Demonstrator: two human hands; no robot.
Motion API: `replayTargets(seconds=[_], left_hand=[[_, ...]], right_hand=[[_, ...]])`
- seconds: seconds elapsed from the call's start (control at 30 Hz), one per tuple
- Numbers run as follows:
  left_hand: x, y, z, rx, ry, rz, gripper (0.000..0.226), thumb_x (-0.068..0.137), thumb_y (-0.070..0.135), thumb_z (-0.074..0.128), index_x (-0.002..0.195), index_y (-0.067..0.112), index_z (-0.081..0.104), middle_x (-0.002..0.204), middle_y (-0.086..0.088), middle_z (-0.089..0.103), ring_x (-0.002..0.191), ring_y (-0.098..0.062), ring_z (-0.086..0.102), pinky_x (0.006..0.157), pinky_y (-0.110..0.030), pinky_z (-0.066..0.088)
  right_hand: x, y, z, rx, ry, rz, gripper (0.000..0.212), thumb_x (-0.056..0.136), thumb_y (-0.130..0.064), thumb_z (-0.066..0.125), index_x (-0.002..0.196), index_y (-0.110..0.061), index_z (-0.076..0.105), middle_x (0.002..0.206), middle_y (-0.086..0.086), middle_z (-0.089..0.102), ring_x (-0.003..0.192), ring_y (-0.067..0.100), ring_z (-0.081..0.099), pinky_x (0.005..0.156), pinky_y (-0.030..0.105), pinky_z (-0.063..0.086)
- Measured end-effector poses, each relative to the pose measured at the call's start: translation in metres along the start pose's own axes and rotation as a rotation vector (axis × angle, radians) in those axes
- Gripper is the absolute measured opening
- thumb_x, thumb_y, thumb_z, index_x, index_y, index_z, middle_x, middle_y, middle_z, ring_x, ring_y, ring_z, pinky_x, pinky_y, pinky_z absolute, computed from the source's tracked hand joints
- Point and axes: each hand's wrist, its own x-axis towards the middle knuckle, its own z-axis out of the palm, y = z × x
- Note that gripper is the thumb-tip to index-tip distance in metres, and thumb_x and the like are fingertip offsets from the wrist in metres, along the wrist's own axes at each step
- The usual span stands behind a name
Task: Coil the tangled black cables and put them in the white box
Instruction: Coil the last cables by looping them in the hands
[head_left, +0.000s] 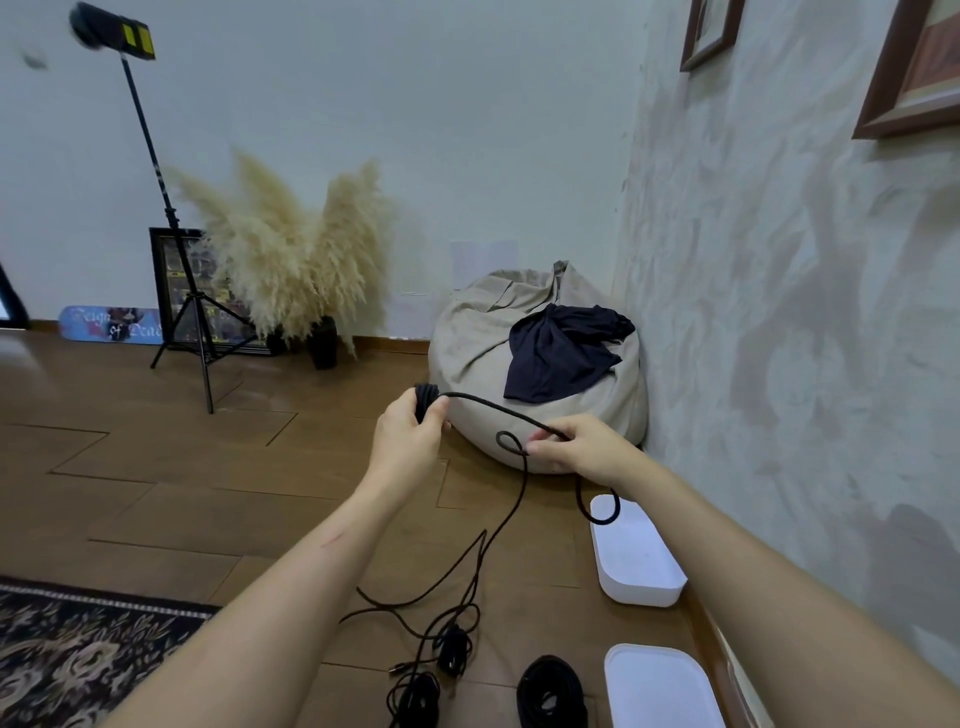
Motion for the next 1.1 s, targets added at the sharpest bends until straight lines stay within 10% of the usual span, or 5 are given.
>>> replayTargets(seconds=[0.13, 0.37, 0.93, 1.1], left_hand=[[-0.001, -0.007, 0.001, -0.002, -0.045, -0.038, 0.025, 0.106, 0.032, 0.052, 0.092, 0.014, 0.064, 0.085, -0.001, 0.072, 0.079, -0.019, 0.066, 0.075, -0.037, 0.053], [-0.014, 0.004, 0.011, -0.053, -0.201, 0.048, 0.022, 0.106, 0.03, 0.053, 0.098, 0.014, 0.066, 0.082, 0.002, 0.07, 0.089, -0.026, 0.068, 0.087, -0.045, 0.054], [-0.028, 0.018, 0.016, 0.037, -0.352, 0.183, 0.018, 0.107, 0.031, 0.048, 0.113, 0.018, 0.059, 0.103, 0.0, 0.067, 0.1, -0.018, 0.063, 0.089, -0.041, 0.052], [-0.037, 0.028, 0.017, 0.044, -0.501, 0.189, 0.023, 0.109, 0.034, 0.044, 0.112, 0.019, 0.061, 0.1, 0.005, 0.068, 0.091, -0.004, 0.062, 0.089, -0.034, 0.052]], right_hand=[[0.0, -0.014, -0.009, -0.231, 0.099, -0.097, 0.047, 0.091, -0.055, 0.066, 0.069, -0.014, 0.057, 0.061, -0.001, 0.043, 0.059, 0.013, 0.04, 0.064, 0.035, 0.031], [0.003, -0.036, 0.007, -0.137, 0.058, -0.209, 0.016, 0.105, -0.024, 0.054, 0.104, -0.016, 0.068, 0.078, 0.002, 0.065, 0.071, 0.017, 0.059, 0.07, 0.034, 0.049], [-0.013, -0.062, -0.017, -0.29, 0.159, -0.44, 0.015, 0.099, -0.036, 0.062, 0.089, -0.037, 0.073, 0.08, -0.011, 0.069, 0.071, 0.008, 0.057, 0.066, 0.031, 0.043], [-0.011, -0.056, -0.019, -0.131, 0.224, -0.418, 0.008, 0.094, -0.028, 0.071, 0.09, -0.031, 0.077, 0.09, -0.012, 0.075, 0.091, 0.008, 0.068, 0.086, 0.036, 0.054]])
